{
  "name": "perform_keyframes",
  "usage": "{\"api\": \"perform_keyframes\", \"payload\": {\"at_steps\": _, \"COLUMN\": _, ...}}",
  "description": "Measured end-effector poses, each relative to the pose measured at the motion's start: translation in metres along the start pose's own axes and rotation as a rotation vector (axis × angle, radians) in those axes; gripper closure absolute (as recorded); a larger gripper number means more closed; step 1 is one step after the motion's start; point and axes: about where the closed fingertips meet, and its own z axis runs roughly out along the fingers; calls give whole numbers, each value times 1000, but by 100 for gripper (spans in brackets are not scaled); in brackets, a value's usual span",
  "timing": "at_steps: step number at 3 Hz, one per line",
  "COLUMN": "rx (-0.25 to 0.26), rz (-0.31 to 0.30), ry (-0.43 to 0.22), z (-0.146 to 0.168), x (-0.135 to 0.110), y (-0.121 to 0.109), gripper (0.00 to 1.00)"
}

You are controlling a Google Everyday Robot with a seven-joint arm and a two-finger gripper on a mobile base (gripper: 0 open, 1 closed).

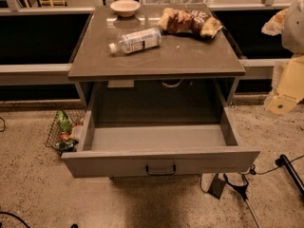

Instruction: Place blue plastic bottle into top drawer

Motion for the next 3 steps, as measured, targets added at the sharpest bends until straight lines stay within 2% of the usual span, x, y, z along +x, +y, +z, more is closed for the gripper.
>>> {"api": "perform_keyframes", "payload": {"at_steps": 2, "rx": 9, "rz": -14, "ry": -16, "z": 0, "x": -5, "y": -3, "gripper": 0}}
{"api": "perform_keyframes", "payload": {"at_steps": 3, "rx": 29, "rz": -96, "ry": -87, "z": 23, "x": -28, "y": -46, "gripper": 0}}
